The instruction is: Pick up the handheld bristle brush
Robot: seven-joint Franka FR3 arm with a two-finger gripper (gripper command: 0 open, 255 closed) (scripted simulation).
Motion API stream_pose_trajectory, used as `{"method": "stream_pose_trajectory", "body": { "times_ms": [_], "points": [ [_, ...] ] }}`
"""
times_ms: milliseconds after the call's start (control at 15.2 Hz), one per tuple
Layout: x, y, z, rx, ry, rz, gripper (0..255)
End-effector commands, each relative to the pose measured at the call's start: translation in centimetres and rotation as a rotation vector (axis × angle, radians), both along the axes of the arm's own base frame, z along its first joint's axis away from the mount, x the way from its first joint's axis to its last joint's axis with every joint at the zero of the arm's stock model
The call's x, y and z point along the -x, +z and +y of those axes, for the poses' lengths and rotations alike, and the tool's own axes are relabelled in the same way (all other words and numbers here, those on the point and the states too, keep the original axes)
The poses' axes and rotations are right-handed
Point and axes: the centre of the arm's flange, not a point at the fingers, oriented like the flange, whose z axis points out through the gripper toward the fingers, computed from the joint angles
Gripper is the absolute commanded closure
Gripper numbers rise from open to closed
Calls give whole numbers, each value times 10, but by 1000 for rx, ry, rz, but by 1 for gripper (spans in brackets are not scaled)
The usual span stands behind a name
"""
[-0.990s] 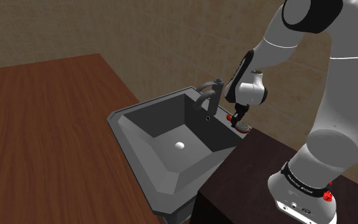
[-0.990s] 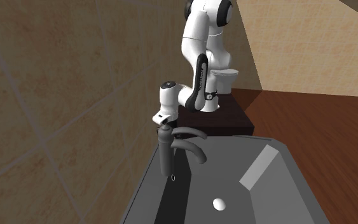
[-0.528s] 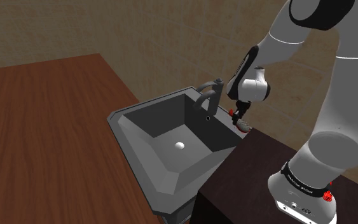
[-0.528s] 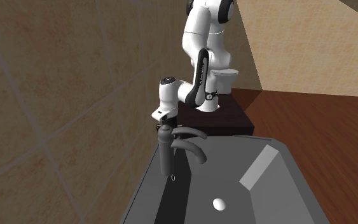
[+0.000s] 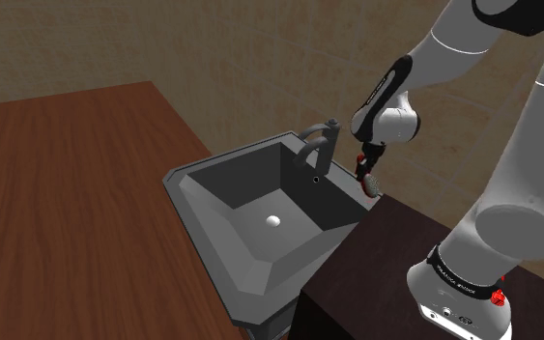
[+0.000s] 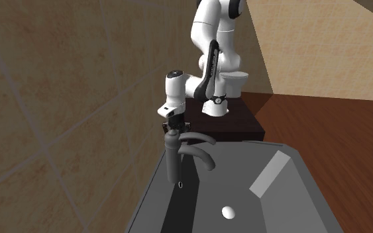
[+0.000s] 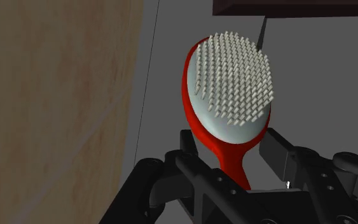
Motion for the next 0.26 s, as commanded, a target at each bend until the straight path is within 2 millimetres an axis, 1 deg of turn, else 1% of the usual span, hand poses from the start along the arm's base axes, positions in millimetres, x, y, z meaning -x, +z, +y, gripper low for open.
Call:
{"method": "stream_pose_trajectory", "body": {
  "times_ms": [0, 66, 198],
  "points": [
    [0, 10, 0, 0, 0, 1, 255],
    [0, 16, 0, 0, 0, 1, 255],
    [0, 16, 0, 0, 0, 1, 255]
  ]
}}
